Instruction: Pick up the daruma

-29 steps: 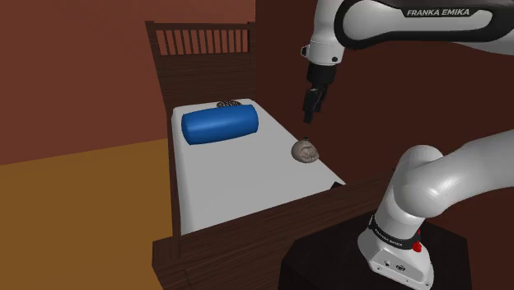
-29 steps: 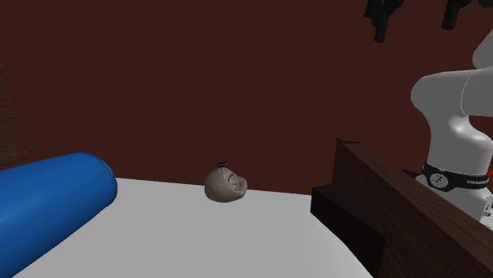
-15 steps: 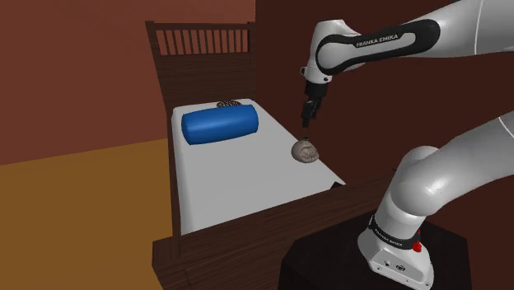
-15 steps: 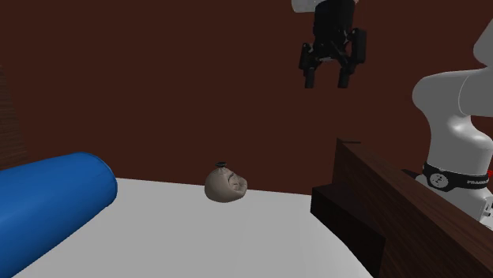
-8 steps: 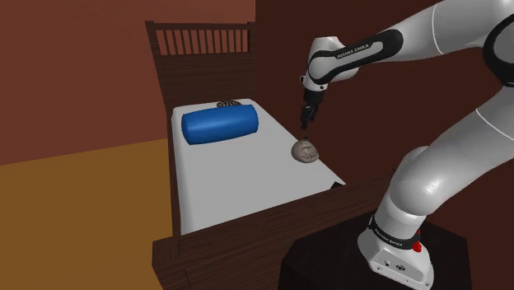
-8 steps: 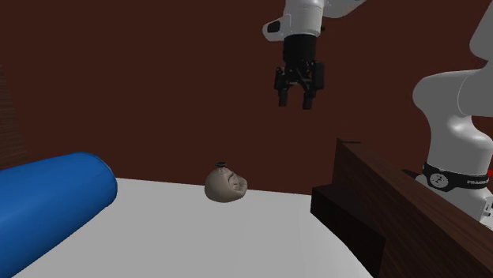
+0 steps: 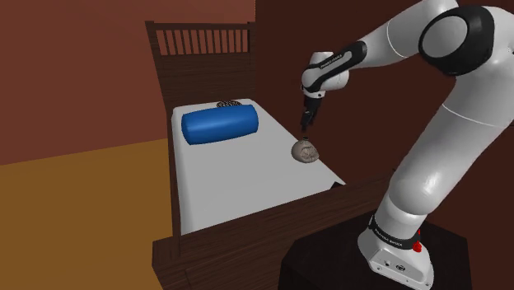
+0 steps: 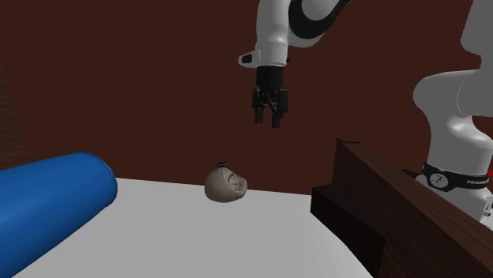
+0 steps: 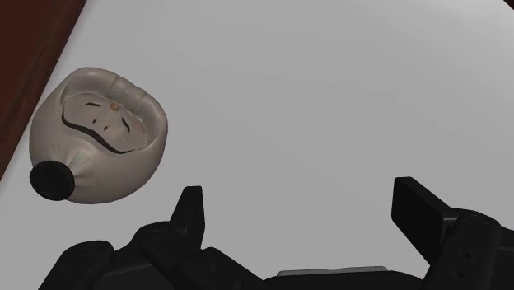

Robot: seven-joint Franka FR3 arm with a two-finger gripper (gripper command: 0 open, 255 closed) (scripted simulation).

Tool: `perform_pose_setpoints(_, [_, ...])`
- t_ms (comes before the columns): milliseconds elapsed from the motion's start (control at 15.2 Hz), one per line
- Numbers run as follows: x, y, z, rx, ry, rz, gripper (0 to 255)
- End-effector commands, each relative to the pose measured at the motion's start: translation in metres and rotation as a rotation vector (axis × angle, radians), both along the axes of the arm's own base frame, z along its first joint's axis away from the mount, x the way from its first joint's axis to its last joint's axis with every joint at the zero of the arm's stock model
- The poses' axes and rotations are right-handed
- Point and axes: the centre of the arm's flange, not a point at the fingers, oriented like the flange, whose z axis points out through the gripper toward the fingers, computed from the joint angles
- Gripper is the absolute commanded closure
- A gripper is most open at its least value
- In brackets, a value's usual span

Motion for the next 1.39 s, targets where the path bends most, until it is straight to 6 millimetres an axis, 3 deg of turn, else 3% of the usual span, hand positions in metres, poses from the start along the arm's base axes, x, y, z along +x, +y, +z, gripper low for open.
perform_pose_setpoints(0, [0.012,-0.022,-0.014,0.000,-0.001,-0.001,0])
perform_pose_setpoints(1320, [0.098,-0.227,-0.156,0.012,-0.001,-0.023,0])
